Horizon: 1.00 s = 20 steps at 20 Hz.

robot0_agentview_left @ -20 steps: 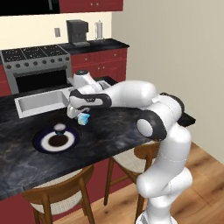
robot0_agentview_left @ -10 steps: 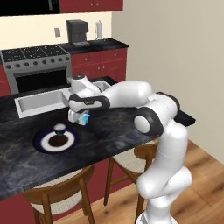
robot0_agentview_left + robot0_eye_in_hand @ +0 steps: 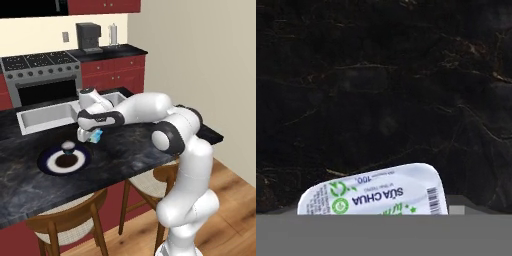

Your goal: Place two yogurt containers on each plate.

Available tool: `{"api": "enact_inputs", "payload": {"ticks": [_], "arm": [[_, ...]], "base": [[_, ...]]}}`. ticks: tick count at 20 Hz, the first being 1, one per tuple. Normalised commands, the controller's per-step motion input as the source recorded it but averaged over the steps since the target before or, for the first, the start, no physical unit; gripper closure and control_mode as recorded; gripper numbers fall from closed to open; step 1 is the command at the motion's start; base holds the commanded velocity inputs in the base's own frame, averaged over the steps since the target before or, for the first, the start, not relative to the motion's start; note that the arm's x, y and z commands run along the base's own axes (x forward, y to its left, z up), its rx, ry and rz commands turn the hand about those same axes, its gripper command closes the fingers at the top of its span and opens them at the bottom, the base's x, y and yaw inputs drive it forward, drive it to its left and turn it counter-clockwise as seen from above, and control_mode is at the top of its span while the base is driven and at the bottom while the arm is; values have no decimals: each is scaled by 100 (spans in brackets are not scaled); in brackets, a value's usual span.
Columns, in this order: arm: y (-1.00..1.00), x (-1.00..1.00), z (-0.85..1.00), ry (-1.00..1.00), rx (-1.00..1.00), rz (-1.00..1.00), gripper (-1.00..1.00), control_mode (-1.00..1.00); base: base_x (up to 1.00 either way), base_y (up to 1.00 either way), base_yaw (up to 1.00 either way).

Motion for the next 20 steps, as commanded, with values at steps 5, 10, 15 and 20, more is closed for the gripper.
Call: {"api": "enact_inputs", "payload": {"ticks": [5, 10, 15, 20], "arm": [[0, -38, 60, 0, 1, 0, 100, -100], [14, -87, 98, -3, 2, 0, 100, -100], [72, -87, 11, -1, 2, 6, 100, -100], [91, -11, -2, 0, 8, 6, 100, -100]], "base": [[0, 0, 0], [0, 0, 0], [0, 0, 0], [0, 0, 0]]}}
